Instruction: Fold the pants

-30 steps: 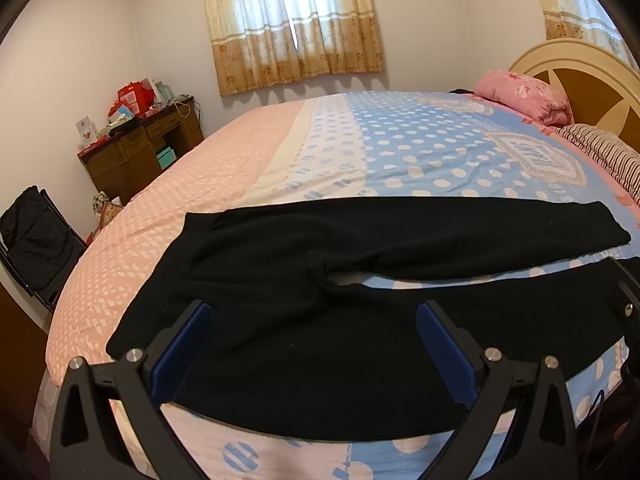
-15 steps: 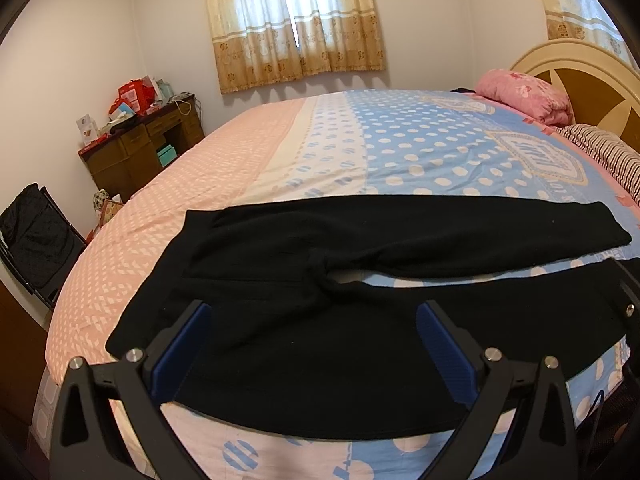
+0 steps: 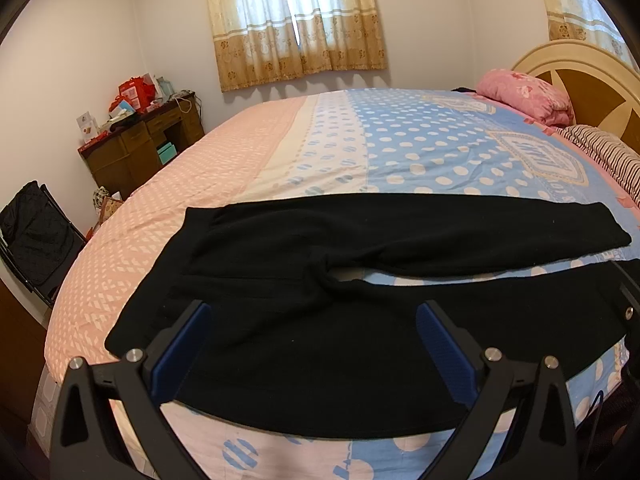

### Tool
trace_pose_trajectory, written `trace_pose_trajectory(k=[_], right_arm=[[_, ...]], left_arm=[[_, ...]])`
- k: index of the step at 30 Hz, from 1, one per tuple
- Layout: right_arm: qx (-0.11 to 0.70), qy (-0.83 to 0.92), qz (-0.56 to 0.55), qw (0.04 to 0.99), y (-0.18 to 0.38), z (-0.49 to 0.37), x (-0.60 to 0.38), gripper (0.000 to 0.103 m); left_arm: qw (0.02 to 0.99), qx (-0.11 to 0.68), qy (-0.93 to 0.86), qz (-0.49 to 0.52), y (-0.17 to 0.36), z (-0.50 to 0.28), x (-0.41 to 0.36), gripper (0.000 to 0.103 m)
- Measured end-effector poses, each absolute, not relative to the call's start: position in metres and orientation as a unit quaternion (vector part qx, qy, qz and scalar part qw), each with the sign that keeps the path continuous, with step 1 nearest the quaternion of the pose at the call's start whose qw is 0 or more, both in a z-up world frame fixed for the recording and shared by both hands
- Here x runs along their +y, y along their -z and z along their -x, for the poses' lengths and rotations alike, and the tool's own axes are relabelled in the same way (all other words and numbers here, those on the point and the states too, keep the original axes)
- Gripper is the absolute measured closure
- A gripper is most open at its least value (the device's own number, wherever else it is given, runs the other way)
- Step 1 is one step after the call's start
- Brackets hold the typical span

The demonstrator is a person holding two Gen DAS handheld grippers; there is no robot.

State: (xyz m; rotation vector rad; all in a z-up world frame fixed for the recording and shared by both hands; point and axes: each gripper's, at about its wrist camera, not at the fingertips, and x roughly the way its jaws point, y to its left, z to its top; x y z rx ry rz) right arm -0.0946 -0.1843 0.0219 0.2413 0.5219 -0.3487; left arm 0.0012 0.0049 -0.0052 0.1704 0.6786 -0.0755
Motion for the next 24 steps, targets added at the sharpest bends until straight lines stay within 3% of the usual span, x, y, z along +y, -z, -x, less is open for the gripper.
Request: trace_pose_trajectory(k=[24], right_arm=[[0.257,0.171,-0.122,0.943,-0.0212,0.0952,-0.1847,0.001]], left_arm=[[0.938,0.335,0.038,-0.083,0.0067,-0.0008,0.0024,0.0]])
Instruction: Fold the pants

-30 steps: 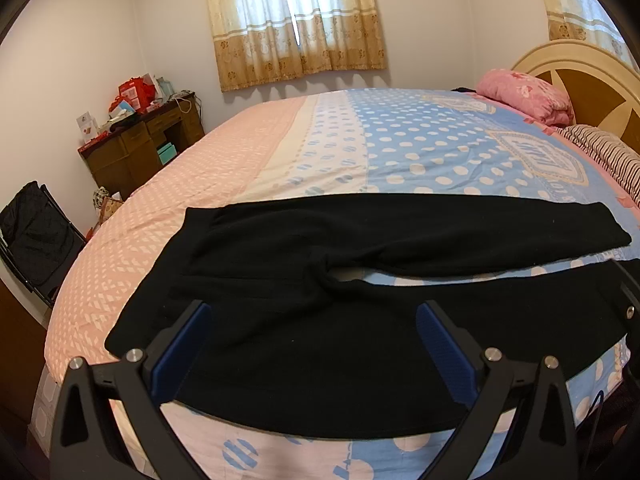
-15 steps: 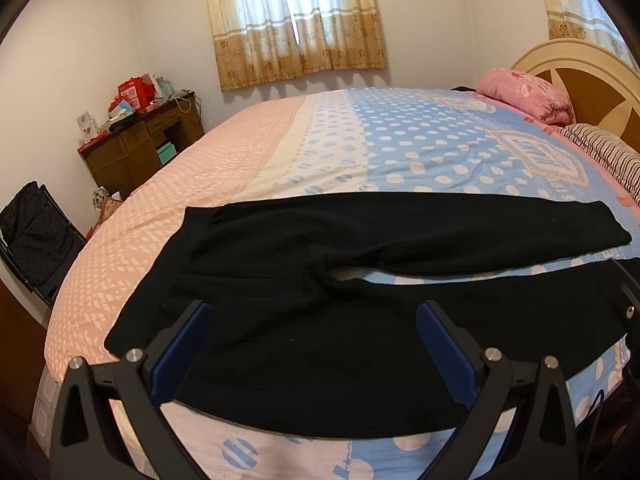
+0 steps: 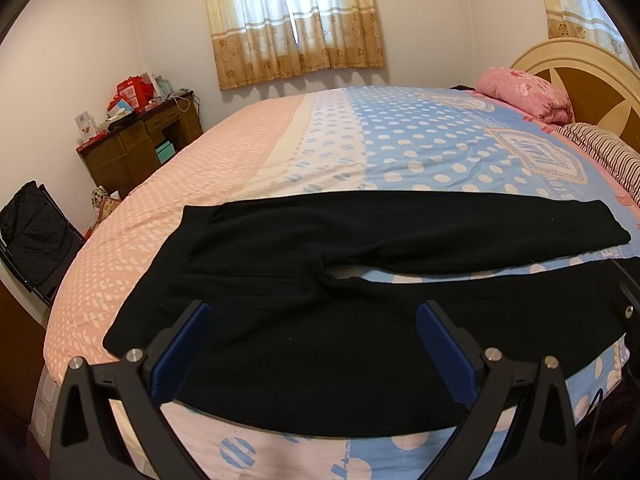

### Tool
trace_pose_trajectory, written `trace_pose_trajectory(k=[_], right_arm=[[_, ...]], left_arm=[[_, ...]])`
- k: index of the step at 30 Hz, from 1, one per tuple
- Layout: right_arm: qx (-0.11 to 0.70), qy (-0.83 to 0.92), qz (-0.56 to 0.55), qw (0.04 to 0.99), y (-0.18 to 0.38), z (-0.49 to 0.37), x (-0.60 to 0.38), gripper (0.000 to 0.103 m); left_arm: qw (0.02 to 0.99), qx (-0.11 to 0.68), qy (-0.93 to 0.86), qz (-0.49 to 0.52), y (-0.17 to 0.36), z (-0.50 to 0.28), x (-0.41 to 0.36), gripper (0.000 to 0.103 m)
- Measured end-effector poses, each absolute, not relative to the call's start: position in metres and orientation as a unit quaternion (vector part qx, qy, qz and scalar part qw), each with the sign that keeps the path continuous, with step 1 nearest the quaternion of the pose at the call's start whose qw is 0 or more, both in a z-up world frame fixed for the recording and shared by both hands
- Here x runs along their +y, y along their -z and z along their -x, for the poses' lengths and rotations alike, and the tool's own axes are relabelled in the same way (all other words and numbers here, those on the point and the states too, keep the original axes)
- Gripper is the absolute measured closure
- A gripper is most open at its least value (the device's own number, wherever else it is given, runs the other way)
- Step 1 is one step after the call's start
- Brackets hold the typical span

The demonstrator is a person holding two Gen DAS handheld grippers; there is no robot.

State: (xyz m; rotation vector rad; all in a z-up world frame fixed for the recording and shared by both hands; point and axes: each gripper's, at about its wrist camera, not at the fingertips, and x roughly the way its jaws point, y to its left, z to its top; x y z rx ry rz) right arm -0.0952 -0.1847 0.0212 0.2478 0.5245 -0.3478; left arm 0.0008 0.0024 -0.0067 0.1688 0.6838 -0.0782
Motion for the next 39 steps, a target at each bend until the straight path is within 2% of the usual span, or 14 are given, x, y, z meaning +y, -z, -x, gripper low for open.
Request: trace_pose_trajectory(k=[20,27,33,36,38,39], right_arm=[[0.286,0.165,-0.119,0.936,-0.008,0.078,-0.202,0.001],[0.352,0.107,-0.074,0.927,-0.008,0.012,-0.232,0.001],[0.399,0.032,-0.05,0.915,0.002,-0.072,-0.24,0.001],[0.424,0.003,-0.03,0.905,0.015,-0.115,-0.233,0.006],[0.44,-0.026,-0.025,0.897,0.022,-0.145,-0.227,0.017],[0.444,-0.039,-0.025,0.895,0.025,-0.156,-0.225,0.018]], left_arm=[[0.929,0.357,0.041,-0.087,0.015,-0.017,0.015,0.0],[0.928,0.363,-0.006,-0.079,0.002,-0.069,0.057,0.0],[0.911,0.41,-0.03,-0.03,0.003,-0.141,0.091,0.0],[0.891,0.451,-0.039,-0.014,0.021,-0.17,0.098,0.0],[0.878,0.476,-0.047,-0.004,0.034,-0.186,0.1,0.0],[0.874,0.484,-0.046,0.005,0.039,-0.193,0.101,0.0]])
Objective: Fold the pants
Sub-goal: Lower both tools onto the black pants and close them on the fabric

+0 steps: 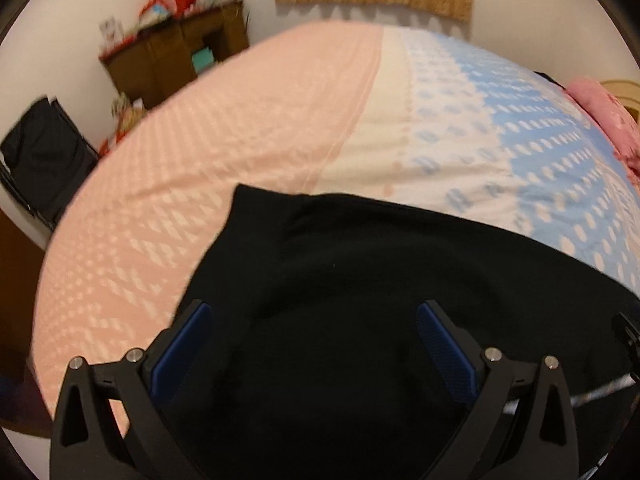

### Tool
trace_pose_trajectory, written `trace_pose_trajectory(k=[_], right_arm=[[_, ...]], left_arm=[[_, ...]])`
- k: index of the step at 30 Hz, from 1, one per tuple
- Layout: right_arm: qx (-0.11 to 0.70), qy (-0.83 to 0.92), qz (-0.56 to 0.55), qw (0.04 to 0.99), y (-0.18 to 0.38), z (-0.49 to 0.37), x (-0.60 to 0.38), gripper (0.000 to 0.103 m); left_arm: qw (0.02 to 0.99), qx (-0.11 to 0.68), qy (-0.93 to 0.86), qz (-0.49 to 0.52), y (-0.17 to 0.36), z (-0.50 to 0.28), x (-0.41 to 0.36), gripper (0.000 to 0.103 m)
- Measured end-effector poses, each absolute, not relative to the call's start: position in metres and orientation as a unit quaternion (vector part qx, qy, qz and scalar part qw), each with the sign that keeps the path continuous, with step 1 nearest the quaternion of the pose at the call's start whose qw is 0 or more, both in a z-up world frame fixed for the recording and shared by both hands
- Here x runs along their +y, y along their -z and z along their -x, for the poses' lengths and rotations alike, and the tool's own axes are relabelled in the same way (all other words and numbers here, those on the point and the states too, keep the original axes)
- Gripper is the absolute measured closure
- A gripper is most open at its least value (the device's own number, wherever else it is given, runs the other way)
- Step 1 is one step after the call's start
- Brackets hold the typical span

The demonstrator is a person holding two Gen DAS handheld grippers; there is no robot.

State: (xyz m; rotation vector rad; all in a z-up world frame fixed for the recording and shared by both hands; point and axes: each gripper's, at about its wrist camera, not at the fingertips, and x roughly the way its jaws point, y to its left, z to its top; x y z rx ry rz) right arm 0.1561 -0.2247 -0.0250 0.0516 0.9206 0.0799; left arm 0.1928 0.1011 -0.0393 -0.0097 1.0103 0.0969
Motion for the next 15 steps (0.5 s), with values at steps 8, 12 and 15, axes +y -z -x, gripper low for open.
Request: trace_pose_trajectory(k=[8,12,15], right_arm=[[0.465,-0.114,0.037,0.877,0.052,-0.233,-0.194,0.018],[0.486,-0.145,0.067,0.859,0.069,-0.25,-0.18,0.021],[0.475,-0.171,0.076,0.86,0.068,-0.25,-0.178,0.029]], left_arm=[[0.864,0.5,-0.05,0.0,0.066,-0.227,0.101,0.0],[0.861,0.505,-0.06,-0.004,0.08,-0.234,0.106,0.0],[0.867,0.493,-0.061,-0.026,0.081,-0.234,0.099,0.0]])
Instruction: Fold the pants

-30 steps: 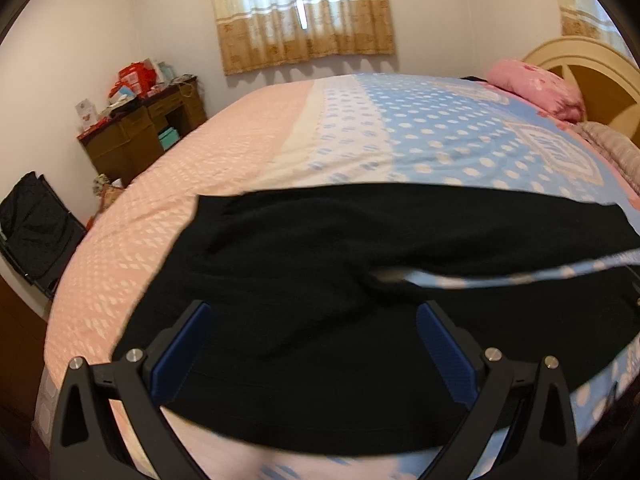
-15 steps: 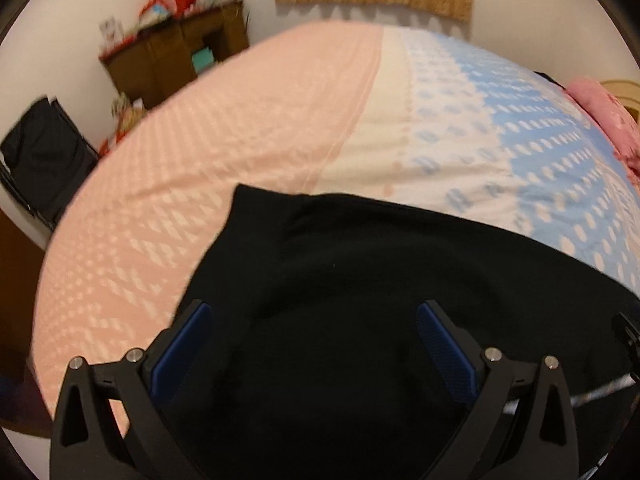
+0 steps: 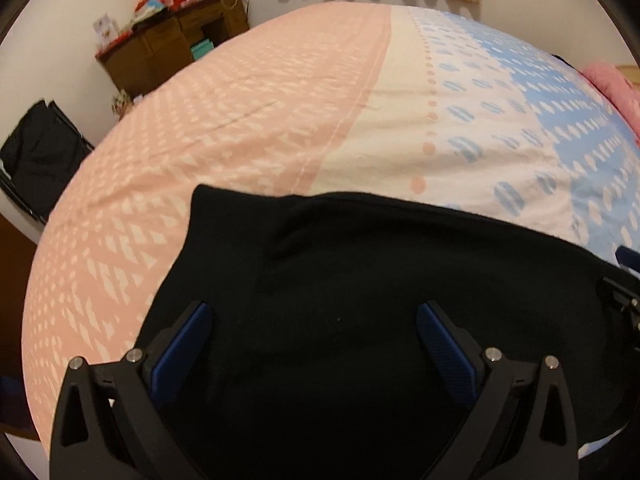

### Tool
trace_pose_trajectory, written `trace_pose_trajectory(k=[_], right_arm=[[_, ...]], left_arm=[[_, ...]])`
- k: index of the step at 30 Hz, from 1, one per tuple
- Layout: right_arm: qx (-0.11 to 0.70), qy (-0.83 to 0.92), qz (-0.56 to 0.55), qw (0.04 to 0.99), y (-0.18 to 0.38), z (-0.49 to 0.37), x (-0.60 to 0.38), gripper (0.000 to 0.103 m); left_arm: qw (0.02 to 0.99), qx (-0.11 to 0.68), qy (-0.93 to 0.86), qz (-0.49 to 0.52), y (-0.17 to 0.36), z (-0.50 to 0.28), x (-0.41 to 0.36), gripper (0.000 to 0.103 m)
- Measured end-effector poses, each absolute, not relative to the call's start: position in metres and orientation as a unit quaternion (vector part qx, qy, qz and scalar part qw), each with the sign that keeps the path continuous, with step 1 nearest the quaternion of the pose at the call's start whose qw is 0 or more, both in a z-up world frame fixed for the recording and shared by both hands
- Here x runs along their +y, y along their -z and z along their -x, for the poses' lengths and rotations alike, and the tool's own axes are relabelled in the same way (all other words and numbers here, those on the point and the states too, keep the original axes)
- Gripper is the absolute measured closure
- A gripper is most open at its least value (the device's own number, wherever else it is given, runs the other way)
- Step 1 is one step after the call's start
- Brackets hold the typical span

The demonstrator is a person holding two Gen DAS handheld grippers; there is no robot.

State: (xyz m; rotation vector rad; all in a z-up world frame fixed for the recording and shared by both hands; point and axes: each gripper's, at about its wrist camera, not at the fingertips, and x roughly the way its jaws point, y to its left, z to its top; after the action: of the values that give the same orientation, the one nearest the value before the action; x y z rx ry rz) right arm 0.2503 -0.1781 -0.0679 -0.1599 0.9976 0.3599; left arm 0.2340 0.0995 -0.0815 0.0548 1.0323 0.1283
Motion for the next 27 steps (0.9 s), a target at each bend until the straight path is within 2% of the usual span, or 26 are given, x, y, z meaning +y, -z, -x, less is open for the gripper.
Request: trace_pose_trajectory(k=[1,2,3,4,5,7,13,18,27], right_arm=[[0.476,-0.183,0.075,0.857,0.066,-0.249,-0.177,0.041],[0.478,-0.191,0.074,0.854,0.064,-0.247,-0.176,0.058],[0.482,-0.198,0.073,0.85,0.062,-0.244,-0.173,0.066],[0.486,-0.204,0.074,0.847,0.061,-0.242,-0.171,0.087],[0.487,-0.205,0.081,0.845,0.06,-0.24,-0.167,0.095],[0.477,-0.191,0.117,0.85,0.056,-0.231,-0.157,0.098],[0.404,-0.189,0.166,0.879,0.017,-0.171,-0.136,0.1],[0.365,-0.2,0.163,0.895,0.0,-0.107,-0.13,0.1],[0.354,-0.198,0.173,0.898,0.052,-0.033,-0.1,0.1]], left_arm=[[0.868,0.492,-0.061,-0.027,0.082,-0.235,0.1,0.0],[0.868,0.492,-0.06,-0.025,0.082,-0.235,0.101,0.0],[0.868,0.492,-0.059,-0.021,0.082,-0.235,0.102,0.0],[0.868,0.493,-0.059,-0.02,0.081,-0.235,0.103,0.0],[0.867,0.494,-0.059,-0.019,0.079,-0.235,0.104,0.0],[0.866,0.497,-0.059,-0.014,0.074,-0.229,0.104,0.0],[0.882,0.468,-0.053,0.013,0.047,-0.187,0.13,0.0],[0.89,0.45,-0.058,0.034,0.029,-0.164,0.158,0.0],[0.886,0.456,-0.024,0.084,0.014,-0.177,0.153,0.0]])
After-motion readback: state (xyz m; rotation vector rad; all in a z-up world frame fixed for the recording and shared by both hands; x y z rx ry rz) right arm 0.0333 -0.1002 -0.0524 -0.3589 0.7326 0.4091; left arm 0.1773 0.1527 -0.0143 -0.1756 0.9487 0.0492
